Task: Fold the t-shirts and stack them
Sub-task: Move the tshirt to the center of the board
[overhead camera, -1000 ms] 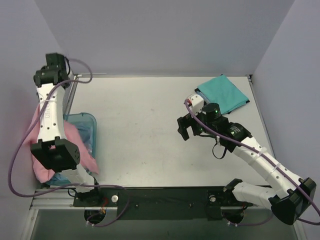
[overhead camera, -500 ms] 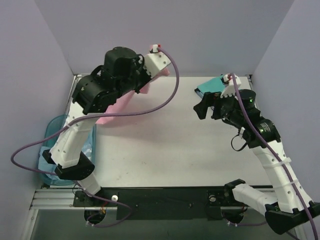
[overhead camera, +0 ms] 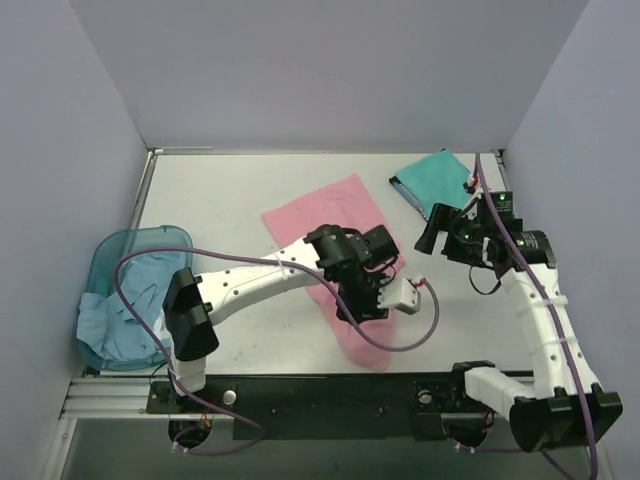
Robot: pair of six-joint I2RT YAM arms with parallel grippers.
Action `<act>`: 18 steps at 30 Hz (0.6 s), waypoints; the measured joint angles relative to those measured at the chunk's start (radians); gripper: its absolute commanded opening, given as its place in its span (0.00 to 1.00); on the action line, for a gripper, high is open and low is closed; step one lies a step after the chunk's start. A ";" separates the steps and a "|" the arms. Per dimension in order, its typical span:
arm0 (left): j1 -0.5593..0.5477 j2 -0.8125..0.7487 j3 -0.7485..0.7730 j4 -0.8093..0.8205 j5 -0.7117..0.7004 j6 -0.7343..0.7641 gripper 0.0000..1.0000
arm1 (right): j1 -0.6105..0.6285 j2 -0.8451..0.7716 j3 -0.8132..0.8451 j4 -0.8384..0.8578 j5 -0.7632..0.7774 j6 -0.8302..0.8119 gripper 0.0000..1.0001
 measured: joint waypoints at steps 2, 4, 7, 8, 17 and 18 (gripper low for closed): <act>-0.047 0.017 0.007 -0.032 0.060 0.051 0.50 | 0.002 0.061 -0.030 -0.021 0.000 0.005 0.87; -0.032 0.014 0.034 -0.063 0.117 0.080 0.51 | 0.016 0.102 -0.075 -0.037 0.003 0.019 0.87; 0.109 -0.022 0.061 -0.037 0.222 0.077 0.51 | 0.098 0.145 -0.131 -0.051 0.033 0.045 0.87; 0.175 -0.040 0.058 -0.014 0.233 0.057 0.51 | 0.139 0.160 -0.147 -0.046 0.040 0.054 0.86; 0.622 -0.035 -0.050 0.278 0.061 -0.211 0.50 | 0.240 0.384 -0.294 0.036 0.109 0.114 0.79; 0.630 -0.010 -0.049 0.293 0.043 -0.236 0.50 | 0.240 0.394 -0.317 0.046 0.124 0.132 0.74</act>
